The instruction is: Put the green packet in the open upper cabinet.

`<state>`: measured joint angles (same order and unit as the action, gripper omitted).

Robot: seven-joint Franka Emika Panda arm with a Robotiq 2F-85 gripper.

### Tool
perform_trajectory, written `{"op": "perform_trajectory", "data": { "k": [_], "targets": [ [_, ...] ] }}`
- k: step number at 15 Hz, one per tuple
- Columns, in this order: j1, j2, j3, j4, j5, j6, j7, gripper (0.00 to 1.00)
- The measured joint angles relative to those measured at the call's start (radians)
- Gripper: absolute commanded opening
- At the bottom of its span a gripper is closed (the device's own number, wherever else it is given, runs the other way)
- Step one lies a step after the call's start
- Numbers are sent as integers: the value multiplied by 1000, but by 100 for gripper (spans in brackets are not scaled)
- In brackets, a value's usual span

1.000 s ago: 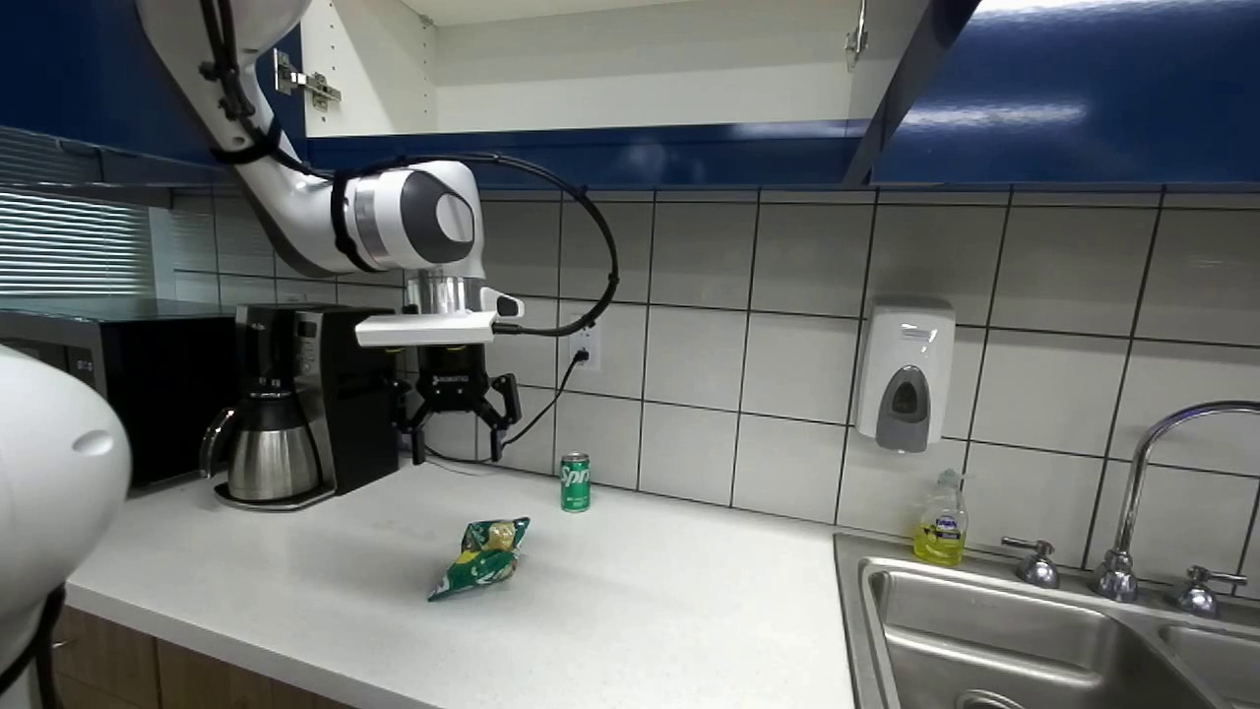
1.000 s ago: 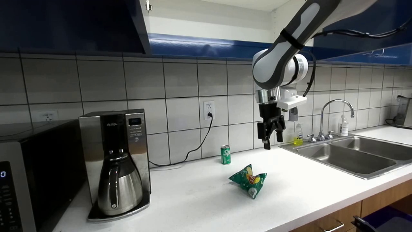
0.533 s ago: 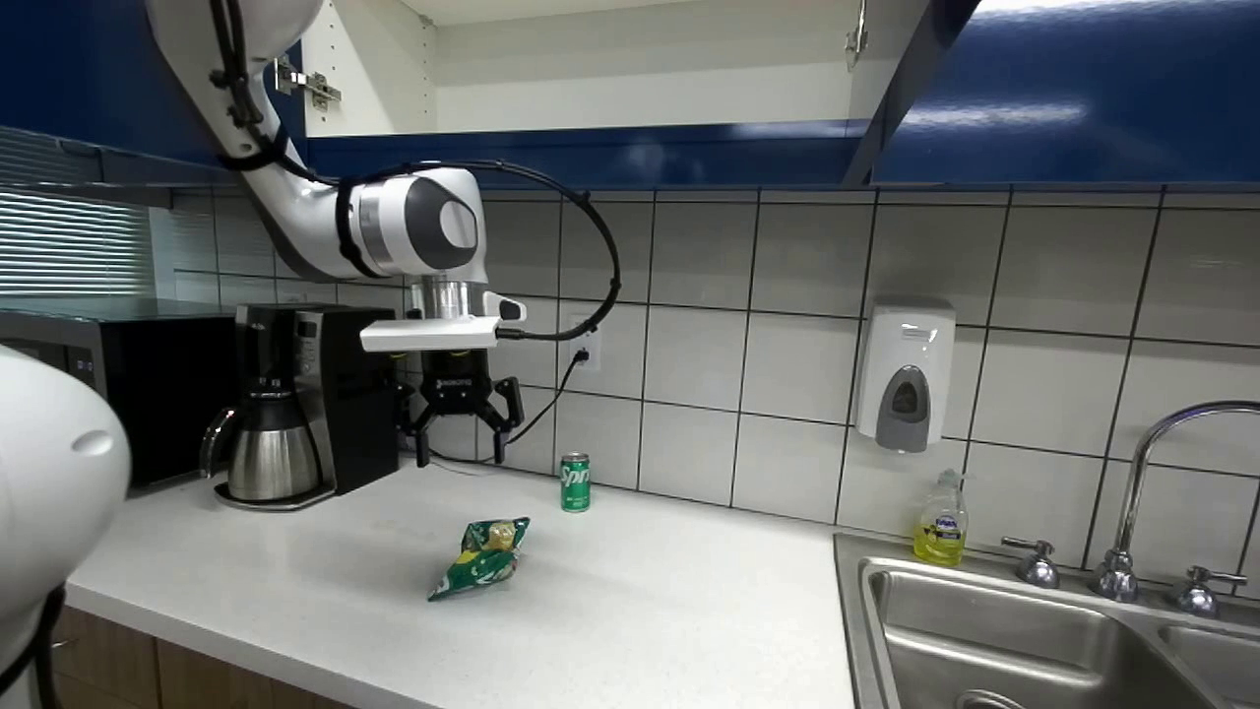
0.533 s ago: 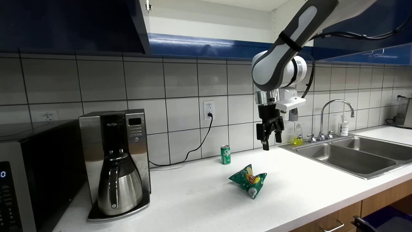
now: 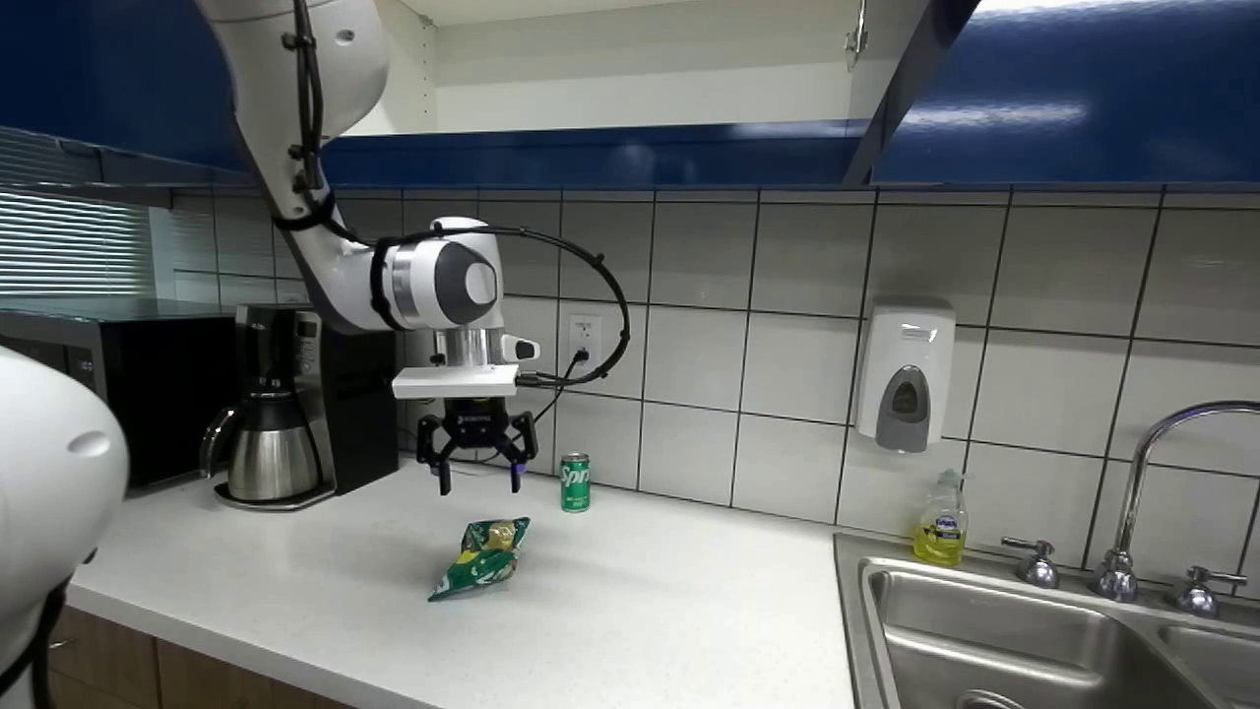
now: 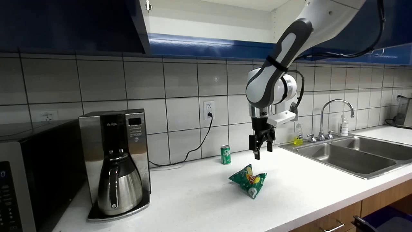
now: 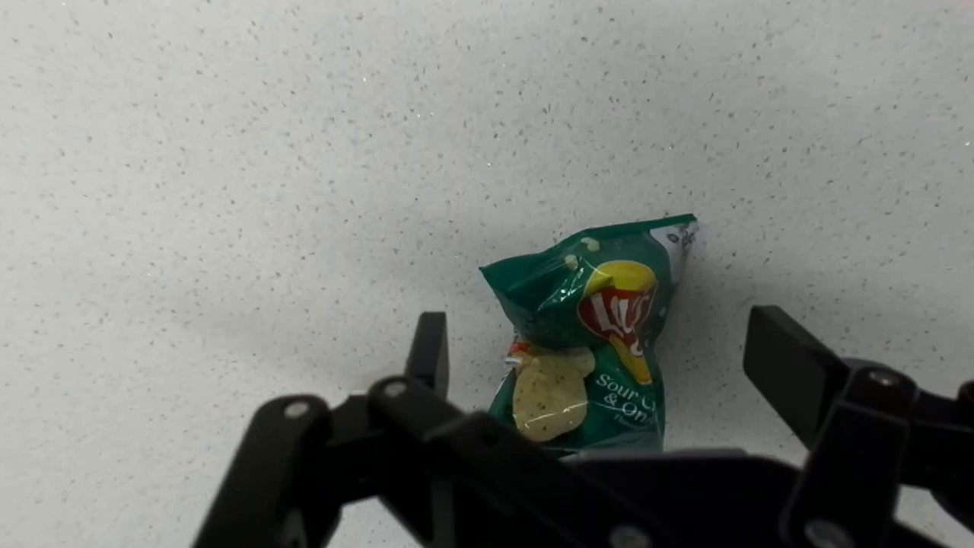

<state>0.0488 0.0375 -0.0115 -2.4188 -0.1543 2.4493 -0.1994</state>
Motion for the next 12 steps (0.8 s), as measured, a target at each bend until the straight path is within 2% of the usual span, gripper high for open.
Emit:
{"op": "perform_trajectory", "data": {
  "k": [5, 12],
  "targets": [
    [5, 125, 4, 60, -14, 38, 0, 100],
    [21, 226, 23, 114, -16, 46, 0, 100]
  ]
}}
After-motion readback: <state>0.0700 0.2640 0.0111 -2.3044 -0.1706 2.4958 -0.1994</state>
